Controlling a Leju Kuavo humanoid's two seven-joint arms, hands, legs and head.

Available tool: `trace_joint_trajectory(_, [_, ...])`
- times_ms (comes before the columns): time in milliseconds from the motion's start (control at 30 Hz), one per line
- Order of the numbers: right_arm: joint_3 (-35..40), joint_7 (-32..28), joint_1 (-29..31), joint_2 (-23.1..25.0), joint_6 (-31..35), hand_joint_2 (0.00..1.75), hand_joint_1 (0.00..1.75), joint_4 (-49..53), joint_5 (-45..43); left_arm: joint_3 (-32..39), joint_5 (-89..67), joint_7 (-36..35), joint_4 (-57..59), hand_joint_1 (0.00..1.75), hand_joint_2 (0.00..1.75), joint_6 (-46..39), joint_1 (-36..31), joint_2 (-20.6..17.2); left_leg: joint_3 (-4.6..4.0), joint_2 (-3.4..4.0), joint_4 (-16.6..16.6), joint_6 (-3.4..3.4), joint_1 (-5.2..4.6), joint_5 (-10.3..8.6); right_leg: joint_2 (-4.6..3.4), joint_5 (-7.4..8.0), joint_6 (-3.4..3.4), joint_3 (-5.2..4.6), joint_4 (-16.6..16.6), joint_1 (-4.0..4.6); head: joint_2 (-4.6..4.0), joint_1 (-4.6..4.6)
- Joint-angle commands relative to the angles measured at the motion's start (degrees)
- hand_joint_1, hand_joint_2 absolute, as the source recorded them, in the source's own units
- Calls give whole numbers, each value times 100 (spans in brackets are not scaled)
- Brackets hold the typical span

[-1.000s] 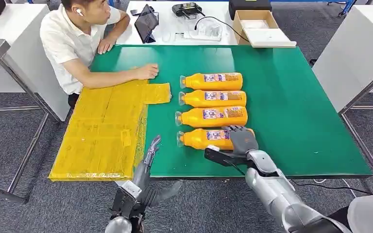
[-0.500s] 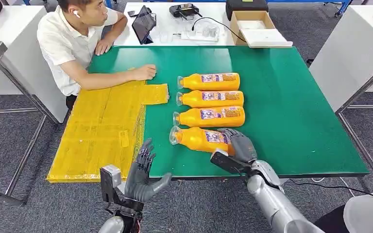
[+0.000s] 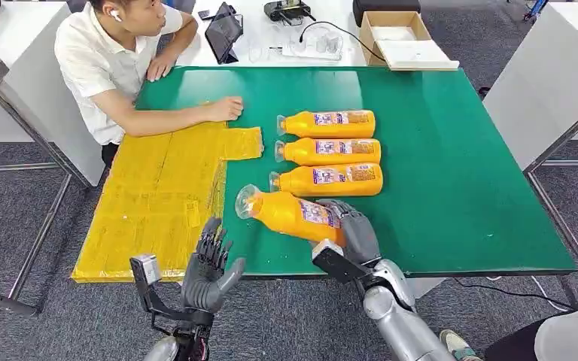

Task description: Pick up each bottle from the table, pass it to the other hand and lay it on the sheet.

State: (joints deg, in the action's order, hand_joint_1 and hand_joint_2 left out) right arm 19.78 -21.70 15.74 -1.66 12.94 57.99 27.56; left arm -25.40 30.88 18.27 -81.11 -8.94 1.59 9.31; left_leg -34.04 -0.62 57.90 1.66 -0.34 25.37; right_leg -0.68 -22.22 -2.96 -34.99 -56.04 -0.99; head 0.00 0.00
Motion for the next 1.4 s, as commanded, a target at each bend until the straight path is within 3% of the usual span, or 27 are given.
trace_joint_trajectory(33, [620, 150, 447, 53, -639, 175, 175, -640, -80, -333, -562, 143, 72, 0, 175, -141, -186, -230, 16, 11, -4, -12, 6, 6, -3, -4, 13, 13, 3, 8, 0, 2])
trace_joint_trajectory(167, [1089, 83, 482, 350, -803, 175, 175, -951, 45, -133, -729, 39, 461, 0, 175, -307, -322, -68, 26, 22, -5, -16, 10, 11, -9, -5, 19, 23, 7, 12, 0, 2])
trace_joint_trajectory(333, [1590, 27, 445, 459, -778, 175, 175, -551, -15, 74, -675, -64, 964, 0, 175, -415, -533, 29, 12, 15, -6, -10, 6, 5, -8, -2, 11, 7, 4, 7, -2, 0])
trace_joint_trajectory(800, [1863, -31, 311, 398, -835, 175, 175, -62, -182, 192, -525, -106, 1272, 0, 175, -755, -674, 91, -1, -1, -3, -8, 3, 2, 6, -4, 11, 0, 2, 4, 0, 4])
trace_joint_trajectory(967, [2045, -51, 258, 384, -849, 175, 175, 349, -474, 76, -96, -163, 1236, 0, 175, -228, -713, 75, 7, 4, -2, -14, 6, 7, 5, -10, 17, 5, -2, 8, 0, 2])
trace_joint_trajectory(1100, [2048, -16, 345, 409, -996, 175, 175, 17, -711, 11, 43, -28, 812, 0, 175, 28, -612, 99, 7, 8, 0, -12, 7, 9, 0, -9, 16, 5, -2, 8, -2, 2])
trace_joint_trajectory(1133, [2072, -21, 367, 420, -1030, 175, 141, -116, -728, 44, 49, 3, 701, 159, 175, 28, -582, 117, -1, 8, 0, -8, 5, 6, -2, -5, 11, -3, -2, 5, 0, 2])
trace_joint_trajectory(1167, [2091, -53, 371, 433, -1062, 175, 77, -223, -756, 74, 65, 17, 599, 175, 175, 38, -555, 131, 8, 12, 1, -11, 7, 11, -3, -9, 15, 5, -2, 8, 0, 2])
trace_joint_trajectory(1200, [2145, -93, 370, 440, -1097, 175, 7, -316, -748, 115, 86, 50, 510, 175, 175, 50, -533, 144, 2, 9, 0, -9, 7, 7, 0, -7, 12, 1, -1, 8, 0, 4])
trace_joint_trajectory(1233, [2179, -181, 349, 454, -1125, 175, 0, -374, -765, 169, 121, 116, 411, 175, 175, 105, -502, 171, -5, 5, -1, -6, 5, 3, 1, -3, 9, -6, 0, 5, 0, 4])
trace_joint_trajectory(1400, [2335, -330, 336, 462, -1224, 175, 0, -345, -815, 378, 912, -123, 98, 175, 175, 833, -355, 284, 2, 4, 0, -10, 8, 8, 4, -9, 13, 2, 0, 8, 0, 2])
